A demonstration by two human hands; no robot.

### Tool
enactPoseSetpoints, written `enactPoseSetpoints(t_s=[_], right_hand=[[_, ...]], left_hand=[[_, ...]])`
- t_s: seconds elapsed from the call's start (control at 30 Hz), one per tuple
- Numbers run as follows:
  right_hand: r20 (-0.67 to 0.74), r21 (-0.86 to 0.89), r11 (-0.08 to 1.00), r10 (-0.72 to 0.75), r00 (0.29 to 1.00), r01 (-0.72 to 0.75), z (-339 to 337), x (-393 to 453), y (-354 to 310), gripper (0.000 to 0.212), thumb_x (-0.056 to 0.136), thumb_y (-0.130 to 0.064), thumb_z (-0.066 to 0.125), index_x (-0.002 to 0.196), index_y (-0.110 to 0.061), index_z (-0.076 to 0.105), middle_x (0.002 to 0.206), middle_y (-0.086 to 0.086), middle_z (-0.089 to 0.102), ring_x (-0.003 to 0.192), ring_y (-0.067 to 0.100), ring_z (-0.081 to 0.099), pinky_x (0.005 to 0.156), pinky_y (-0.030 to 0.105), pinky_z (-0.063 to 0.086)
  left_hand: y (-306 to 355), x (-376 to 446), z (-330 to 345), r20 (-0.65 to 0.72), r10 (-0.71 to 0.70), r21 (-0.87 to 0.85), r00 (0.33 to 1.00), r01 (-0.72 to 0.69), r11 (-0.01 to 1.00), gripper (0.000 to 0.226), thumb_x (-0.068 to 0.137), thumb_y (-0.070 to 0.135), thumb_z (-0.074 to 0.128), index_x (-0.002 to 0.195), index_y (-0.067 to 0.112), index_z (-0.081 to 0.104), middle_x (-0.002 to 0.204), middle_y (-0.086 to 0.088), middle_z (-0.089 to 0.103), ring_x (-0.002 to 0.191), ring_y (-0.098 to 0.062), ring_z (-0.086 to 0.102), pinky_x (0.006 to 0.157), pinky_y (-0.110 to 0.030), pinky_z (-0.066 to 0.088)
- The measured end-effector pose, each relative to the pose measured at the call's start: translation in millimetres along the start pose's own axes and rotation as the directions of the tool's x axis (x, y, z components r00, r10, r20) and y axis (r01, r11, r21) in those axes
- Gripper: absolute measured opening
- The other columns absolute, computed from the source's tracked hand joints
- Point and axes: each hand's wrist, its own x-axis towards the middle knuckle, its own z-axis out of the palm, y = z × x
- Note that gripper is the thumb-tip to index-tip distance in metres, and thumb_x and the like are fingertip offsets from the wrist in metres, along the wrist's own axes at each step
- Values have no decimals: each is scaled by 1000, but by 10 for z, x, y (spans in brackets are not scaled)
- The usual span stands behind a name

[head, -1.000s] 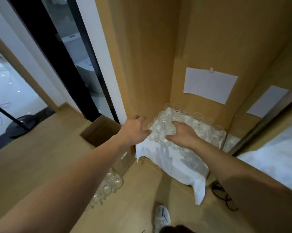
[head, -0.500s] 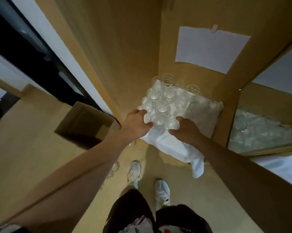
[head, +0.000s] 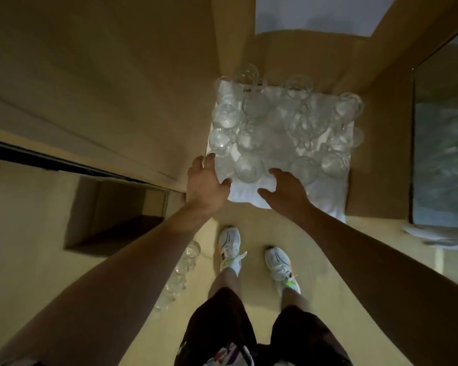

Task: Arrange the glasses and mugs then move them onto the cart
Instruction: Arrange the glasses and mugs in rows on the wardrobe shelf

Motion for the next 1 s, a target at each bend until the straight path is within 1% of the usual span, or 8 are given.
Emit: enactPoseSetpoints(t_s=[0.17,0.37,0.53,0.63,0.73,0.87,0.93,1.0], right_hand=[[3,36,998,54,999,-54,364,252,-28,69,95,-38,65,154,-17,34,151,10,46,138,28,43,109,37,36],[-34,24,998,59,998,-58,666,598,-48,71,93,-34,68,152,-17,34,154,11,39,138,31,40,108,41,39],[-103,-24,998,49,993,-52,798,748,-85,71,93,-31,68,152,-17,32,161,13,24,138,36,38,106,42,41],[-192,6,998,64,979,-64,903,778,-62,64,92,-28,68,148,-15,38,154,13,32,134,34,42,101,40,43],[-295,164,978,176,939,-131,1000,796,-39,59,90,-27,71,140,-11,43,141,13,44,126,30,46,96,35,42],[-299,250,944,288,910,-217,1142,871,42,76,87,-30,76,145,-6,34,142,17,42,129,33,43,103,36,39],[-287,284,931,312,906,-231,1207,931,74,86,85,-33,78,149,-4,28,146,19,38,134,34,40,108,37,36],[-264,301,926,311,913,-228,1290,997,93,95,84,-37,80,152,-2,24,152,19,36,138,34,38,112,37,32]], left_hand=[[-234,268,253,-27,-1,-16,1000,1,1000,83,81,25,79,152,13,37,152,-15,41,137,-34,41,108,-44,43],[-398,622,511,11,-5,-30,1000,5,1000,93,80,25,83,155,12,30,154,-14,38,142,-31,35,114,-38,32],[-489,818,714,12,-34,-75,999,35,997,99,80,26,83,158,13,24,159,-12,34,147,-30,31,120,-43,28],[-544,885,796,2,-55,-93,998,55,994,102,80,25,84,160,13,22,161,-9,33,150,-27,28,122,-39,23],[-585,930,856,-27,-74,-119,997,70,990,105,77,27,87,159,15,23,159,-7,38,148,-25,32,120,-37,23],[-640,960,966,-67,-86,-167,994,74,983,103,73,26,90,157,14,30,152,-8,46,141,-26,41,117,-41,33],[-667,983,1003,-92,-86,-180,992,68,981,99,73,26,90,154,13,35,148,-7,50,137,-25,45,113,-38,36],[-693,1011,1042,-124,-72,-210,990,45,977,96,71,25,91,150,12,40,143,-6,55,133,-23,49,107,-29,37]])
